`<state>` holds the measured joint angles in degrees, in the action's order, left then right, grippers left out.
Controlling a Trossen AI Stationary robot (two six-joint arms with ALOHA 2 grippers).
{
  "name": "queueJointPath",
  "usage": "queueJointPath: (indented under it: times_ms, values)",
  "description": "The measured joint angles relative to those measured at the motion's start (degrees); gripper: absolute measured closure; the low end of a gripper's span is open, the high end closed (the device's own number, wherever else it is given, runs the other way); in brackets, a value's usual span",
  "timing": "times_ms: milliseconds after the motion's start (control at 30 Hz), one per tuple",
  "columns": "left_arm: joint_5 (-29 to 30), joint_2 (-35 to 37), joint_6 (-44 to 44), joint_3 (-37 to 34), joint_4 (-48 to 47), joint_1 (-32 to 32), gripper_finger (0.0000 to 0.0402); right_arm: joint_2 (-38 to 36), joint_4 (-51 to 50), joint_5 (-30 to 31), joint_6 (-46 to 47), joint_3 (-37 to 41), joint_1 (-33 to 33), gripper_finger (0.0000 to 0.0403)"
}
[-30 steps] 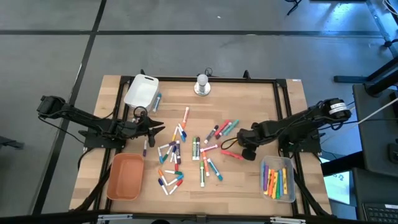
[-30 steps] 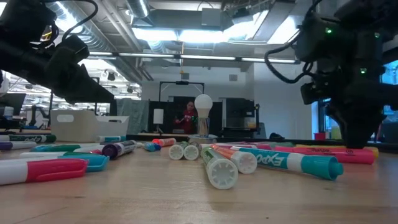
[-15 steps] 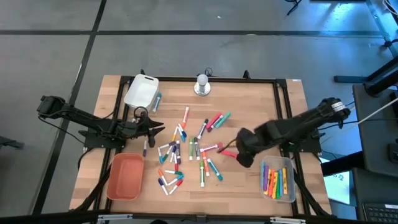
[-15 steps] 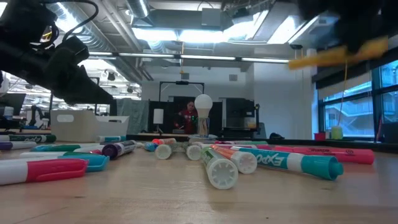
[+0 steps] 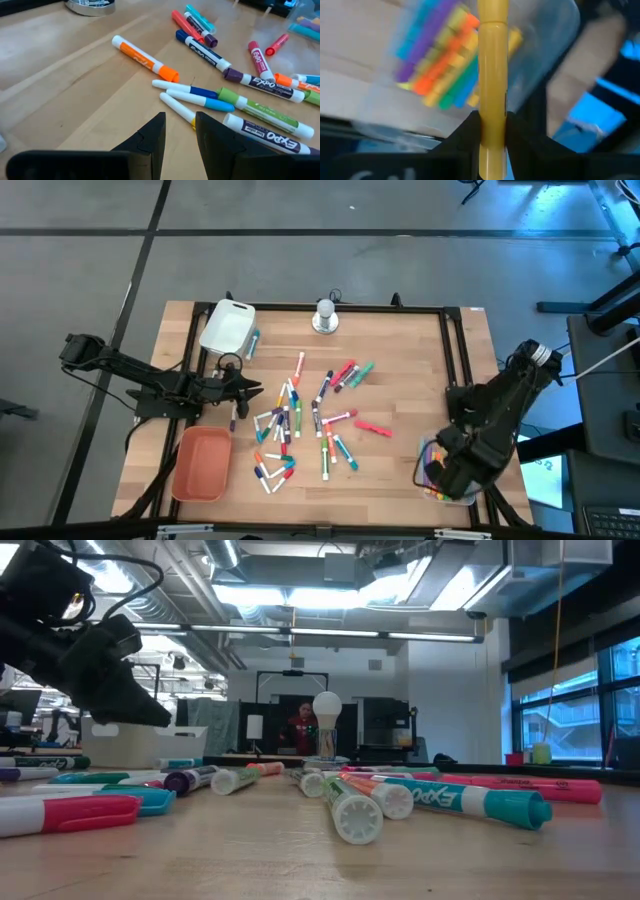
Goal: Pick & Place Markers
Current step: Put the yellow highlighter pen into the transparent bin
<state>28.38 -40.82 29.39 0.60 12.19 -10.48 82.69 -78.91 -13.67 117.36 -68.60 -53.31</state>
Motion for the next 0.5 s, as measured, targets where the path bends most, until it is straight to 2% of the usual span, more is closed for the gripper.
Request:
queueJointPath:
  times_ms: [67, 133, 367, 500]
  values:
    - [0.0, 0.0, 0.1, 0.0, 0.0, 0.0, 0.03, 1.2, 0.9, -2.6, 4.0, 1.1, -1.8, 0.0325]
    - [0.0, 0.0, 0.1, 0.0, 0.0, 0.0, 0.03, 2.5, 2.3, -2.2, 6.4, 2.1, -3.2, 0.0324]
    - [1.9, 0.0, -0.1, 0.0, 0.0, 0.0, 0.03, 4.7, 6.6, -0.7, 5.6, 3.4, -3.3, 0.032]
    - [1.9, 0.0, -0.1, 0.0, 0.0, 0.0, 0.03, 4.7, 6.6, -0.5, 5.1, 3.4, -3.0, 0.0294]
